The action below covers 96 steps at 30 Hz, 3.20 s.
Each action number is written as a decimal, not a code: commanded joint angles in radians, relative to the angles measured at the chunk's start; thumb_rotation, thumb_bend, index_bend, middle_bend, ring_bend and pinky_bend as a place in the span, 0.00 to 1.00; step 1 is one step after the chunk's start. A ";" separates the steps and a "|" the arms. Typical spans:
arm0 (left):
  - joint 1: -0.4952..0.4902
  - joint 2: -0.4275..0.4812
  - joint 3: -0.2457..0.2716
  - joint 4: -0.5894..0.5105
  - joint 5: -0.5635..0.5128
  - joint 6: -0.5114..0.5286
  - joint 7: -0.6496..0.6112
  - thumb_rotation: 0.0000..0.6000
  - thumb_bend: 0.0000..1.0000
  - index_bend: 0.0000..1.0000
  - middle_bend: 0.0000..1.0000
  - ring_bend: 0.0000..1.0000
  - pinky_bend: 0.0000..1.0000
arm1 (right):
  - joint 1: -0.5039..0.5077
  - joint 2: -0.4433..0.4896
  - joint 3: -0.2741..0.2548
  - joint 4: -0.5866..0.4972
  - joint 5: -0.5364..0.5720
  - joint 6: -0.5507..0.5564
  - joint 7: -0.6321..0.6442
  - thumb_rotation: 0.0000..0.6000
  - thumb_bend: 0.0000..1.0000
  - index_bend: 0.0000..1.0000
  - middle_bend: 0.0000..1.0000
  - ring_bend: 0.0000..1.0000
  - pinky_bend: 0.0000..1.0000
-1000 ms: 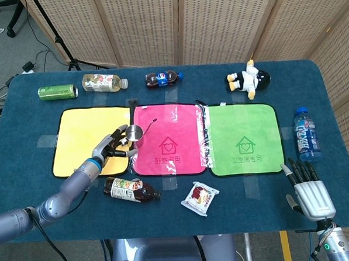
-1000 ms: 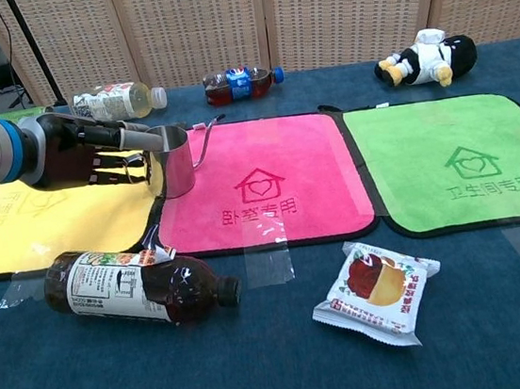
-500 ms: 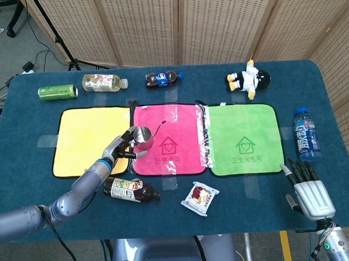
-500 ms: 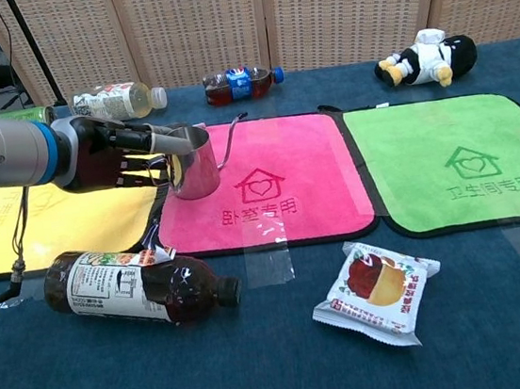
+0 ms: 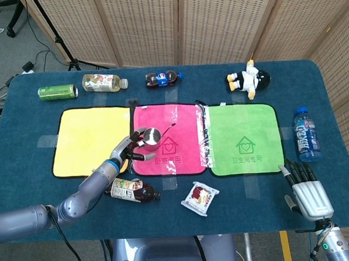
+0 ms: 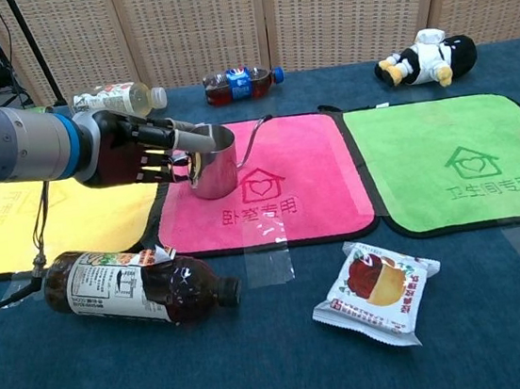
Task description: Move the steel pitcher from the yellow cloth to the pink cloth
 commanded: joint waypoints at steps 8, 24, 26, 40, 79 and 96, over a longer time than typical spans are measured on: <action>-0.026 -0.028 0.004 0.011 -0.031 0.010 0.027 1.00 0.24 0.00 0.00 0.00 0.00 | 0.001 0.000 -0.003 0.000 -0.001 -0.004 0.002 1.00 0.41 0.00 0.00 0.00 0.00; -0.038 -0.063 -0.006 0.021 -0.009 0.038 0.068 1.00 0.23 0.00 0.00 0.00 0.00 | 0.002 -0.001 -0.008 0.001 -0.008 -0.004 -0.001 1.00 0.41 0.00 0.00 0.00 0.00; -0.034 -0.058 0.003 0.021 0.005 0.061 0.084 1.00 0.23 0.00 0.00 0.00 0.00 | 0.001 -0.001 -0.008 0.001 -0.010 -0.002 -0.001 1.00 0.41 0.00 0.00 0.00 0.00; 0.106 0.064 0.079 -0.004 0.242 0.304 0.189 1.00 0.23 0.00 0.00 0.00 0.00 | -0.001 -0.001 -0.007 0.005 -0.015 0.008 0.000 1.00 0.41 0.00 0.00 0.00 0.00; 0.766 0.017 0.518 0.275 1.210 1.139 0.597 1.00 0.22 0.00 0.00 0.00 0.00 | -0.042 0.022 -0.017 -0.024 -0.115 0.132 0.001 1.00 0.41 0.00 0.00 0.00 0.00; 0.785 0.037 0.462 0.262 1.236 1.079 0.544 1.00 0.22 0.00 0.00 0.00 0.00 | -0.043 0.037 -0.014 -0.043 -0.117 0.129 0.030 1.00 0.41 0.00 0.00 0.00 0.00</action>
